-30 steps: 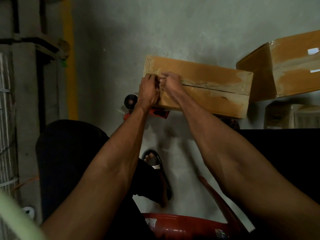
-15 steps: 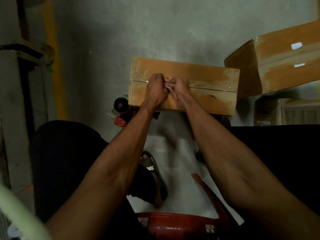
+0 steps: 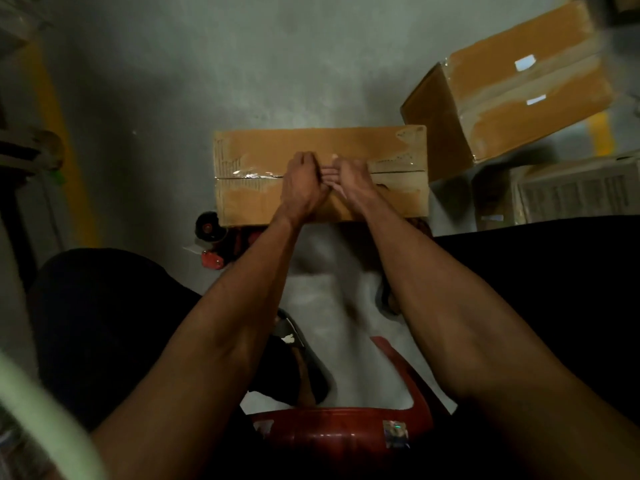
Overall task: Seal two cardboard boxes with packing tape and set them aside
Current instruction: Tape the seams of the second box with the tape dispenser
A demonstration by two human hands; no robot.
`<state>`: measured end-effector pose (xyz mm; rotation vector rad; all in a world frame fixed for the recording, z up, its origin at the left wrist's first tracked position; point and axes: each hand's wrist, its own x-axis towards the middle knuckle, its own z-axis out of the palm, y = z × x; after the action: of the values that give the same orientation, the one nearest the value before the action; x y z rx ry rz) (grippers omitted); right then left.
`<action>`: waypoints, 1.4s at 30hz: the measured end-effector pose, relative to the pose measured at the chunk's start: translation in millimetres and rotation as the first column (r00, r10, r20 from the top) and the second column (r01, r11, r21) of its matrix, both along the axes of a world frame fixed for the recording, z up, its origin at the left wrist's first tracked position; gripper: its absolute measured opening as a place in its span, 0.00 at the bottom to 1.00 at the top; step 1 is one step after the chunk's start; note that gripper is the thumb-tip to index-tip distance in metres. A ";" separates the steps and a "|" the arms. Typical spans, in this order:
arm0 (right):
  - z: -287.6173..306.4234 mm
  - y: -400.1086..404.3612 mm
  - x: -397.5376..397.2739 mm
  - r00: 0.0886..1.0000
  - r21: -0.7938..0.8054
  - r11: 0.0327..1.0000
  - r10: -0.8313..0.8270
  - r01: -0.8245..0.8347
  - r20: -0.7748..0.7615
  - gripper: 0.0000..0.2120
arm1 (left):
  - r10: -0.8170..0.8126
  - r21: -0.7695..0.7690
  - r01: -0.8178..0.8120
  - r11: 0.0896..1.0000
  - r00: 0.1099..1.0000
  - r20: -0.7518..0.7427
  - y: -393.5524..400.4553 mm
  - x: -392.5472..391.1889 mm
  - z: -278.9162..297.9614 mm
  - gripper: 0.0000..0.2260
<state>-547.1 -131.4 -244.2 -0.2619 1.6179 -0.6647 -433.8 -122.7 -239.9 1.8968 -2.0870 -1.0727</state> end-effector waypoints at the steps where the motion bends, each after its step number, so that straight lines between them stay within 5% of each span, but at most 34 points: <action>1: 1.2 4.3 -10.3 1.000 -0.005 1.000 -0.026 0.026 -0.010 0.19 | 0.001 0.005 -0.001 1.000 1.000 0.016 -0.3 0.9 -2.3 0.16; 6: 8.9 17.9 -82.0 0.979 -0.018 0.983 -0.186 0.185 -0.084 0.25 | -0.034 0.024 0.032 0.999 0.994 0.103 -8.8 -2.3 0.0 0.21; 10: 2.1 14.2 -71.5 0.959 -0.013 0.999 -0.045 0.043 -0.279 0.24 | -0.144 -0.006 0.146 0.989 0.982 0.120 -6.1 -30.9 7.8 0.18; 14: -8.7 15.3 -58.6 0.980 -0.012 0.999 0.048 -0.051 -0.192 0.23 | -0.205 -0.003 0.206 0.979 0.978 0.048 1.3 -52.3 6.8 0.16; 23: -1.0 20.7 -131.0 0.922 -0.003 0.986 -0.159 0.169 -0.353 0.22 | -0.212 -0.003 0.216 0.976 0.962 0.171 -0.5 -66.7 8.9 0.24; 28: -11.4 19.4 -121.1 0.964 -0.002 0.988 -0.148 0.151 -0.220 0.21 | -0.341 0.022 0.341 0.940 0.938 0.052 8.8 -116.4 10.6 0.19; 34: -19.2 17.5 -161.0 0.871 0.057 0.938 -0.294 0.343 -0.393 0.19 | -0.277 0.060 0.276 0.959 0.961 0.010 -2.6 -111.6 -2.3 0.17; 38: -7.5 42.8 -153.3 0.791 -0.045 0.995 -0.094 0.084 -0.604 0.13 | -0.275 0.048 0.275 0.960 0.961 -0.015 3.0 -110.9 -2.4 0.23; 42: -16.3 57.6 -135.6 0.671 0.036 0.987 0.135 -0.159 -0.729 0.21 | -0.516 0.006 0.522 0.853 0.841 0.164 19.4 -98.5 -6.2 0.47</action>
<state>-682.7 -73.9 -260.6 -0.7533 2.3264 -0.4728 -532.3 -103.2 -246.1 1.4645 -2.7940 -0.9713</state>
